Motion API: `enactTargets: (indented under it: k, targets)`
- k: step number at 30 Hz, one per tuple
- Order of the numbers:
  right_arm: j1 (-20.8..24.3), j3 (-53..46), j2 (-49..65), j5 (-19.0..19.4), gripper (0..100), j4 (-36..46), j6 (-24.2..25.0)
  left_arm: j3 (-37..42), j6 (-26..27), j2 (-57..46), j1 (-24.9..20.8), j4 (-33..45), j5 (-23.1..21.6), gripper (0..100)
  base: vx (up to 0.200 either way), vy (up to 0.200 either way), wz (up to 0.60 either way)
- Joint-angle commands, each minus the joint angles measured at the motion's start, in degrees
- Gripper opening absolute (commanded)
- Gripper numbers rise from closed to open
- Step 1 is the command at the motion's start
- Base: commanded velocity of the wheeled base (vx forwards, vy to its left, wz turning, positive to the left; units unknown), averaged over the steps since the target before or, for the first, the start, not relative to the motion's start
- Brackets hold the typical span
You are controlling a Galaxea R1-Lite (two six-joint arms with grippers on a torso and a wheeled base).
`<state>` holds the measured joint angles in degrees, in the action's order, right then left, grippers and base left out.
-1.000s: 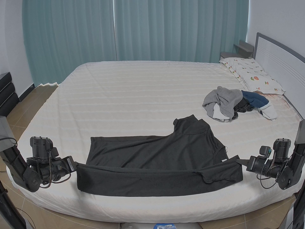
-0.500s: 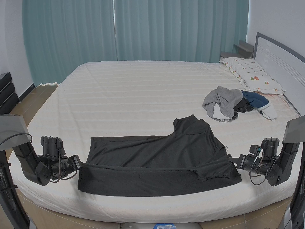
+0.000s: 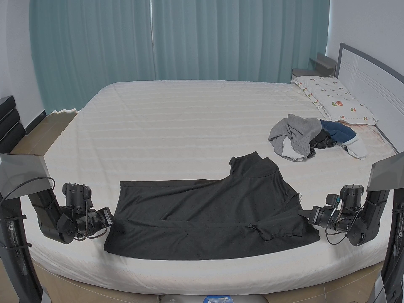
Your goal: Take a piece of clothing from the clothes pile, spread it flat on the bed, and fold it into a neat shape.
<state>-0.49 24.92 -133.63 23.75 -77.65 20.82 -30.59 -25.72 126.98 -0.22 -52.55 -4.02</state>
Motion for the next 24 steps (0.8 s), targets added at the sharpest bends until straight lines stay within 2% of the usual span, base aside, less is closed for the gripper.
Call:
enactTargets:
  k: [1, 9, 13, 18, 24]
  targets:
    - [0.3, 0.3, -1.6, 0.0, 100, -0.6, 0.1, -0.4, 0.0, 1.7, 0.0, -0.2, 0.1, 100, 0.0, 0.0, 0.0]
    - [0.2, 0.1, 0.7, 0.1, 100, -1.5, 1.8, 0.4, -0.1, 0.6, 0.4, -0.5, 0.0, 100, 0.0, 0.0, 0.0]
    - [0.0, -0.9, 4.8, 0.1, 100, -2.9, 7.1, 1.8, -3.4, -3.5, 1.8, -0.4, -0.9, 100, 0.0, 0.0, 0.0]
    - [0.3, -1.9, 5.5, 0.2, 100, -3.0, 7.9, 3.3, -6.1, -5.0, 1.4, -0.3, -0.9, 100, 0.0, 0.0, 0.0]
    - [0.8, -2.1, 5.3, 0.2, 100, -3.0, 7.9, 3.7, -6.1, -5.1, 1.1, -0.4, -0.7, 100, 0.0, -0.2, 0.0]
